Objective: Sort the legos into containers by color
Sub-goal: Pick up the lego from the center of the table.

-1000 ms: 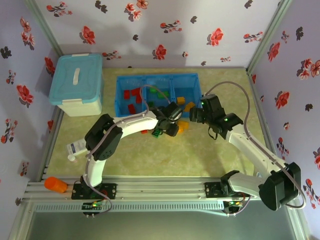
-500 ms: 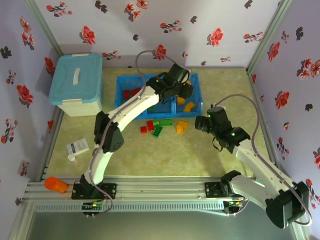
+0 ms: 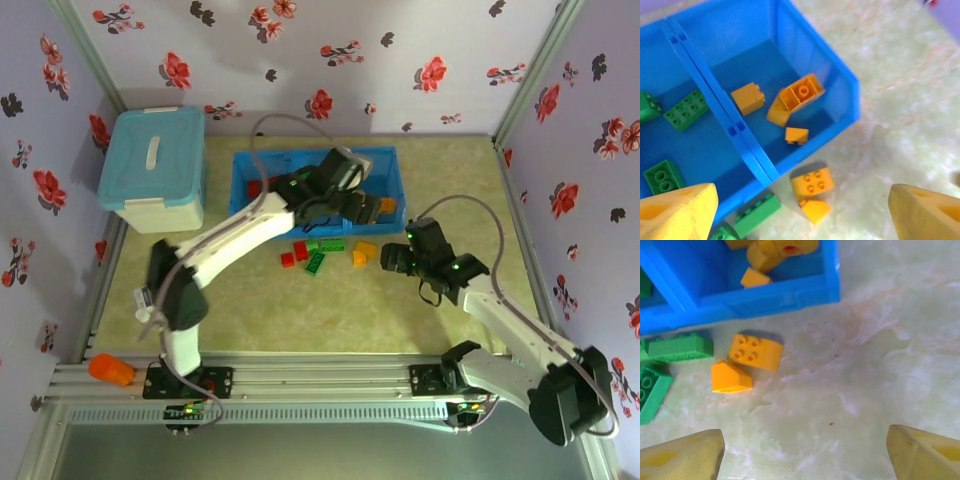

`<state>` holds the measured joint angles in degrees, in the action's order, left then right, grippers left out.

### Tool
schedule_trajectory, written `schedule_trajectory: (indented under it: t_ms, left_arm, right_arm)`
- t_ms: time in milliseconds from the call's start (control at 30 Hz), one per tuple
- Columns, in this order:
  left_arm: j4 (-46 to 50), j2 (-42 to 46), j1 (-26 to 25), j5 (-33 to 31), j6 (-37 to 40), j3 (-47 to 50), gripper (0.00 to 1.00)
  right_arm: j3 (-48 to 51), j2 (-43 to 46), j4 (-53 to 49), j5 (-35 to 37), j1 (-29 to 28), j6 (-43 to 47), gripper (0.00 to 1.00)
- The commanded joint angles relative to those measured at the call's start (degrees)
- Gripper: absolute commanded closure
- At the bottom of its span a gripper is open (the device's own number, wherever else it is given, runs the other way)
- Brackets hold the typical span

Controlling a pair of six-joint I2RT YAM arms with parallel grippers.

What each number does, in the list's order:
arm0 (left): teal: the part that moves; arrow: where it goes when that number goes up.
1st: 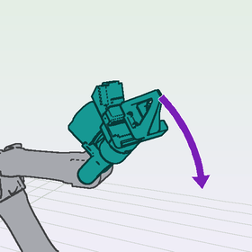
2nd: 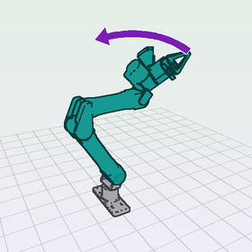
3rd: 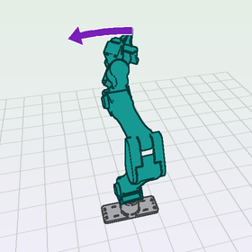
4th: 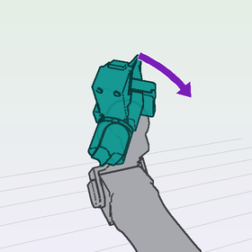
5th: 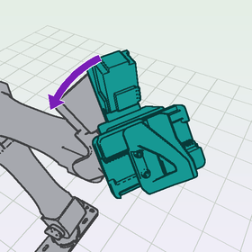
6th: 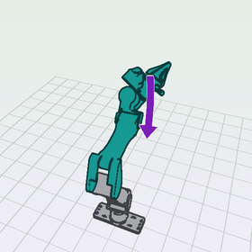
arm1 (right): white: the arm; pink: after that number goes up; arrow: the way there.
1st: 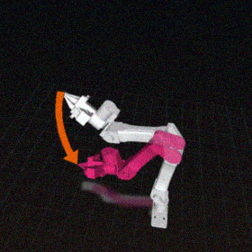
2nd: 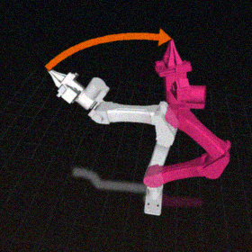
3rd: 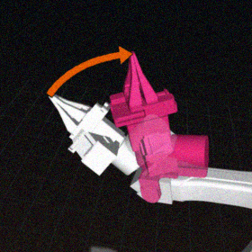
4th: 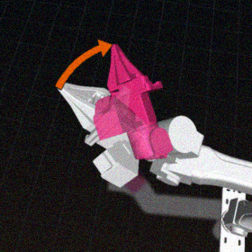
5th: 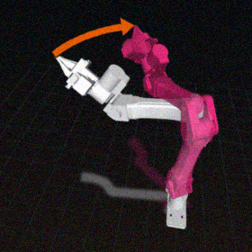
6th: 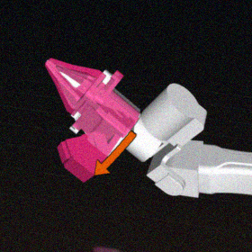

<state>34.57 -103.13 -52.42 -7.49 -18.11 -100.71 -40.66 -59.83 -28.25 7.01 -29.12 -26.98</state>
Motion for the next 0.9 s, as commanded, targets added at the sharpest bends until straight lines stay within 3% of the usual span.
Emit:
schedule_trajectory:
  t_ms: [0, 233, 433, 500, 667, 800, 867]
  left_arm:
    - [-10.33, 10.71, 0.51, -1.63, -3.48, 11.83, 0.15]
    - [-12.37, 28.1, 0.13, -4.89, -10.66, 36.06, 0.19]
    - [-9.87, 39.05, 0.04, -7.38, -16.22, 49.36, 0.2]
    - [-8.77, 41.93, 0.04, -8.65, -17.25, 52.09, 0.21]
    - [-7.33, 46.69, 0.13, -9.84, -18.48, 56.2, 0.23]
    - [-6.27, 47.75, 0.13, -10.56, -18.31, 56.84, 0.23]
    - [-6.35, 47.78, 0.12, -10.58, -18.28, 57.07, 0.24]
  right_arm:
    - [-2.9, -5.59, 2.58, -2.63, -2.82, 1.33, 0.16]
    - [-9.34, -20.85, 5.47, -0.15, -7.31, 1.86, 0.17]
    - [-16.66, -31.79, 4.3, 1.51, -8.68, 3.23, 0.24]
    - [-18.54, -34.72, 3.81, 2.46, -9.31, 3.43, 0.25]
    - [-22.33, -41.34, 2.46, 3.4, -10.61, 2.62, 0.39]
    - [-23.49, -43.94, 1.85, 4.32, -12.04, 1.9, 0.44]
    - [-24.14, -44.78, 1.08, 4.99, -12.72, 1.76, 0.54]
